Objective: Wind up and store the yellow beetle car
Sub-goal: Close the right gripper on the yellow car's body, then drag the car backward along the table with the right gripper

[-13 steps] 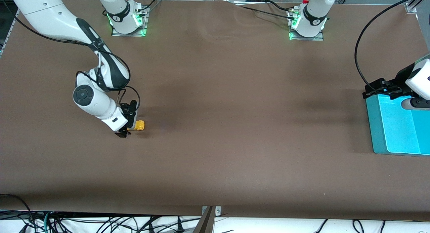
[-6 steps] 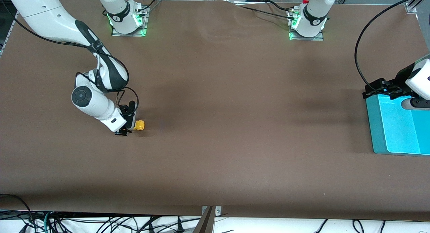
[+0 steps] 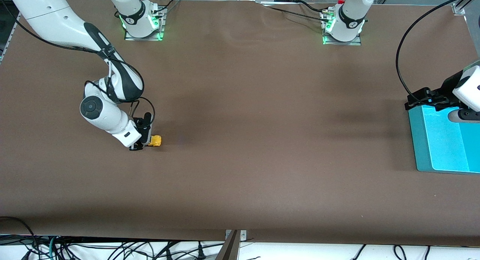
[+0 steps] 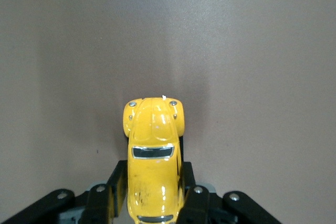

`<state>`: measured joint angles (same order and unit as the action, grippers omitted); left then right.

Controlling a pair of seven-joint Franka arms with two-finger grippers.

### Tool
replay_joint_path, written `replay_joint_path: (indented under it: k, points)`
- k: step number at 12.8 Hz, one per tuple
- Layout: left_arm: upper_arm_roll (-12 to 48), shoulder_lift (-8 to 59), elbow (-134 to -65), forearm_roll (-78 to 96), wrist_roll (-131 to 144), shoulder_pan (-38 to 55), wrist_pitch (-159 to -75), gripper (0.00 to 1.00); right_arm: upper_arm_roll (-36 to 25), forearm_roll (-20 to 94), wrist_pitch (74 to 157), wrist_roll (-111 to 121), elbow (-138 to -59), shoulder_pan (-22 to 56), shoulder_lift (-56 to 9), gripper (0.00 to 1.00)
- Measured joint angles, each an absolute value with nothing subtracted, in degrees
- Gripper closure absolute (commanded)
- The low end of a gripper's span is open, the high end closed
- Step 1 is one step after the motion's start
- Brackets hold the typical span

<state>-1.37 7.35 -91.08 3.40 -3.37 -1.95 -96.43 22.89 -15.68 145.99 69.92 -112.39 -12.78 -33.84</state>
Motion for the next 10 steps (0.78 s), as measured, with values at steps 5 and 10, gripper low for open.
replay_joint_path:
  k: [5, 10]
  points:
    - [-1.37, 7.35, -91.08, 3.4, -3.37, -1.95, -96.43, 0.0, 22.88, -15.89, 145.86, 72.11, -112.46, -13.58, -33.83, 0.81]
    - [-1.37, 7.35, -91.08, 3.4, -3.37, -1.95, -96.43, 0.0, 22.99, -15.89, 145.75, 79.06, -112.74, -18.97, -33.7, 0.8]
